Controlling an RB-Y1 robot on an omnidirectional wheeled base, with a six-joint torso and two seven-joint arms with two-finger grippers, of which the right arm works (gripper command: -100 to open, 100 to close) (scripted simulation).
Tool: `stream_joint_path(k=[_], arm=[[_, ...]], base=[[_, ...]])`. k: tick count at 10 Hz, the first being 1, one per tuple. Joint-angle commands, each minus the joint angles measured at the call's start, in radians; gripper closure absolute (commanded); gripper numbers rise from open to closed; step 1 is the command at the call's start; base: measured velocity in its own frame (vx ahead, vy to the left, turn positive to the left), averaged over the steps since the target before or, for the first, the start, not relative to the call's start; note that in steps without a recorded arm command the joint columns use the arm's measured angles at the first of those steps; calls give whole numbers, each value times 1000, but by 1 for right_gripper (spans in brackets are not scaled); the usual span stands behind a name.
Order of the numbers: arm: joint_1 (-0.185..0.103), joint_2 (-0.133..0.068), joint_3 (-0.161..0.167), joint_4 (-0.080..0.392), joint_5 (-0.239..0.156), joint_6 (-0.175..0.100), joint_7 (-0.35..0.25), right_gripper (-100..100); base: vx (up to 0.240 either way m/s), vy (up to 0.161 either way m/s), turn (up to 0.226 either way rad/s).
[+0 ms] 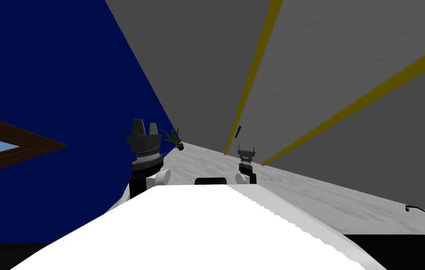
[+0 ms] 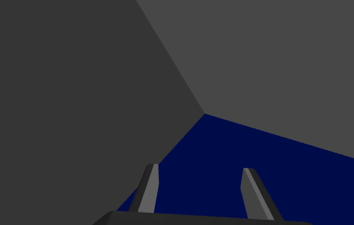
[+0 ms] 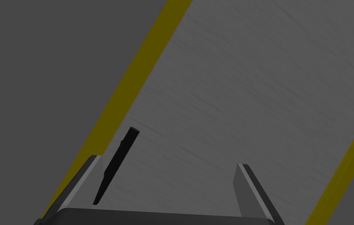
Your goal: Pull the door open
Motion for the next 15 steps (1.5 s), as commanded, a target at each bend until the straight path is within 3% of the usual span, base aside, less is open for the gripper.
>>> stream_joint_path(k=[1, 15], arm=[[-11, -5, 9, 41, -30, -17, -30, -100], [-73, -53, 68, 323, -275, -131, -261, -100]], base=[[85, -43, 124], [81, -58, 120]])
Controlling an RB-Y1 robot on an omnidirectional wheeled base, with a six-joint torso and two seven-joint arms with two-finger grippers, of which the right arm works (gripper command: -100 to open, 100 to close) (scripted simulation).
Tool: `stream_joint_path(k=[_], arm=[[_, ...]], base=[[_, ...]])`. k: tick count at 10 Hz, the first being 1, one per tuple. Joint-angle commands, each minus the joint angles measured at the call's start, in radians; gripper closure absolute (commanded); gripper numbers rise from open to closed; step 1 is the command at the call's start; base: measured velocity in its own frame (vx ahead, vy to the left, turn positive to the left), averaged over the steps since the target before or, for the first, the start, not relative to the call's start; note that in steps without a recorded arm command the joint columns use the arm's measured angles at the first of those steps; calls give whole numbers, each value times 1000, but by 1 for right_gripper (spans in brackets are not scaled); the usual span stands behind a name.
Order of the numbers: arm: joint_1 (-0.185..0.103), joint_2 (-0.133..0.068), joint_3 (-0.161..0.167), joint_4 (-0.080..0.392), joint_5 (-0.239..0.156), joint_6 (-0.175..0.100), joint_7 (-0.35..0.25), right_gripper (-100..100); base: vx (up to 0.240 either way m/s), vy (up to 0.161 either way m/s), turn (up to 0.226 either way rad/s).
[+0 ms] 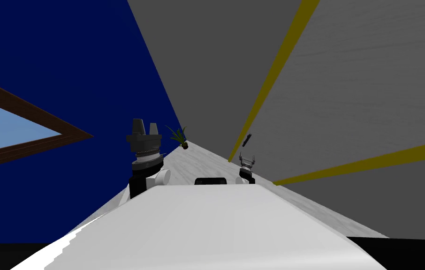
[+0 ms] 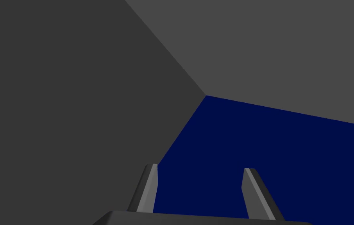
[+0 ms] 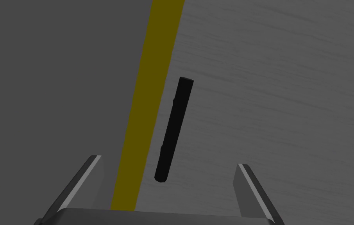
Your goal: Pull the door open
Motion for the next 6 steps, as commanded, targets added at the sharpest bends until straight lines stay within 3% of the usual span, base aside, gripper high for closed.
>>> stream_joint_path(k=[1, 3, 6], arm=[[-13, -5, 7, 40, -25, -16, -30, -100], [-24, -14, 18, 92, -70, -37, -72, -100], [-31, -19, 24, 123, -96, -49, -97, -100]], base=[[75, -66, 110], [92, -82, 151], [52, -55, 65]])
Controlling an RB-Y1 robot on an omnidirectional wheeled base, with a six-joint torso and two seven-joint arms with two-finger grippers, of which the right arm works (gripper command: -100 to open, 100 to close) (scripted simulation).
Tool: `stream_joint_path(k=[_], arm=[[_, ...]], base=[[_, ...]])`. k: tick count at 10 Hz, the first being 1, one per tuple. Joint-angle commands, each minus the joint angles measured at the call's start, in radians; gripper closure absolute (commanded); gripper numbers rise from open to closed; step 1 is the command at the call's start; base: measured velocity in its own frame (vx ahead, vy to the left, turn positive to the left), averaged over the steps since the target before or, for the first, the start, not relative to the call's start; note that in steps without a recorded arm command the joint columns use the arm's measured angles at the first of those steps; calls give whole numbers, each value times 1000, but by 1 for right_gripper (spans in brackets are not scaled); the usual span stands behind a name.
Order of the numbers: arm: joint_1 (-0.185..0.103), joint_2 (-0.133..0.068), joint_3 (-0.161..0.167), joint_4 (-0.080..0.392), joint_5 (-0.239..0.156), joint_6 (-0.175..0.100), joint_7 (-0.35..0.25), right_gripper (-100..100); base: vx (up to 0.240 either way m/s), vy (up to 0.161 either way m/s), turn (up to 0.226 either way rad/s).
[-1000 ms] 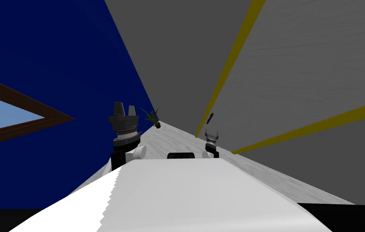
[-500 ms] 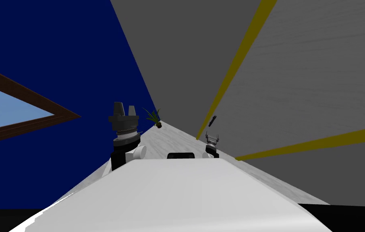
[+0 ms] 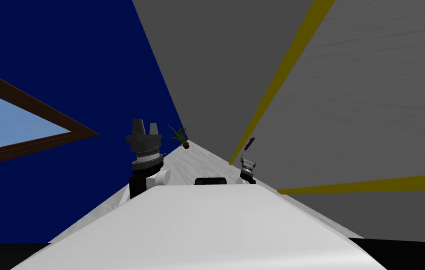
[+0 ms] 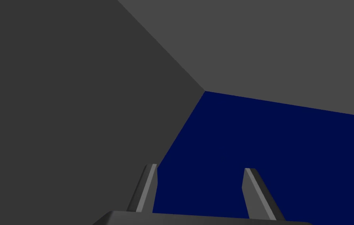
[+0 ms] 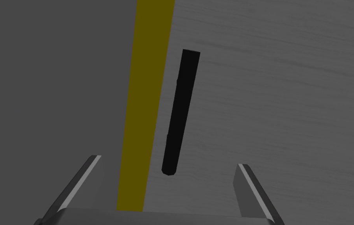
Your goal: Pull the door open
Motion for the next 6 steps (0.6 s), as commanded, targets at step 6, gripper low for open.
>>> stream_joint_path(k=[6], arm=[[-31, -21, 31, 141, -119, -60, -115, -100]], base=[[89, -85, 126]])
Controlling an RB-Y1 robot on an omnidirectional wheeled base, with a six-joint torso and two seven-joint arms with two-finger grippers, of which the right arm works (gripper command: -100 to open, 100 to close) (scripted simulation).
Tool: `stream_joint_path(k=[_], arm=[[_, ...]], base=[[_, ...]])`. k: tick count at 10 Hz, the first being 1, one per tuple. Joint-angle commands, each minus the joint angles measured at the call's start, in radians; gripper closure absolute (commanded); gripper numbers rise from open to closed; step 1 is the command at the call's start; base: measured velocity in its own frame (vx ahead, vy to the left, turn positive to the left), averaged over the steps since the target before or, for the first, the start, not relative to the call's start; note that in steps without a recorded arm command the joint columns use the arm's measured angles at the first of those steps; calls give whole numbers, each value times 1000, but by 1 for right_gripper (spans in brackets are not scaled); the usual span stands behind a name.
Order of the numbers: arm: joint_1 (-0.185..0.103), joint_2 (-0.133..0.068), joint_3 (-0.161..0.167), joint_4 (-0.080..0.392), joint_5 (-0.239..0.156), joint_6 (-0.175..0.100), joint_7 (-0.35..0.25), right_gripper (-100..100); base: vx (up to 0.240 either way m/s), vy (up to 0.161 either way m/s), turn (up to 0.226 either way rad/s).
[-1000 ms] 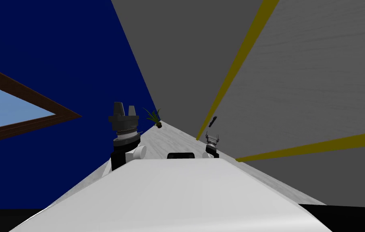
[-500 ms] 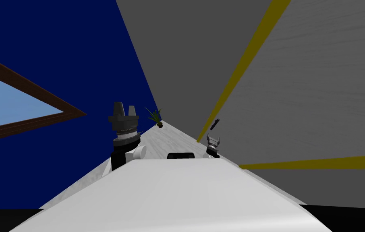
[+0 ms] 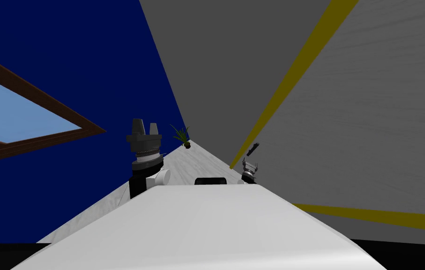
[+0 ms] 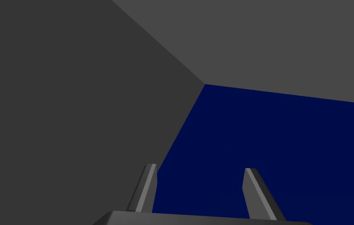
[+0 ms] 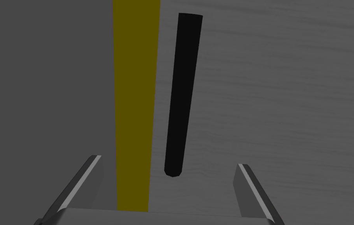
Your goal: Pull the door open
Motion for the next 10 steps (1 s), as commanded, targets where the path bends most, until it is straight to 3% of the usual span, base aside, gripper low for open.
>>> stream_joint_path(k=[1, 2, 3, 4, 6, 7, 10], arm=[[-5, -5, 7, 30, -25, -14, -27, -100], [-10, -8, 11, 50, -43, -22, -44, -100], [-11, -7, 8, 42, -32, -16, -34, -100], [-9, -32, 8, 65, -31, -16, -76, -100], [-7, -51, 8, 81, -27, -15, -108, -100], [-5, -74, 8, 99, -24, -14, -145, -100], [-1, -112, 8, 131, -18, -12, -206, -100]], base=[[72, -84, 100], [74, -89, 99], [34, -44, 25], [107, 26, -21], [157, 5, -15], [150, -17, -16], [127, 5, -15]])
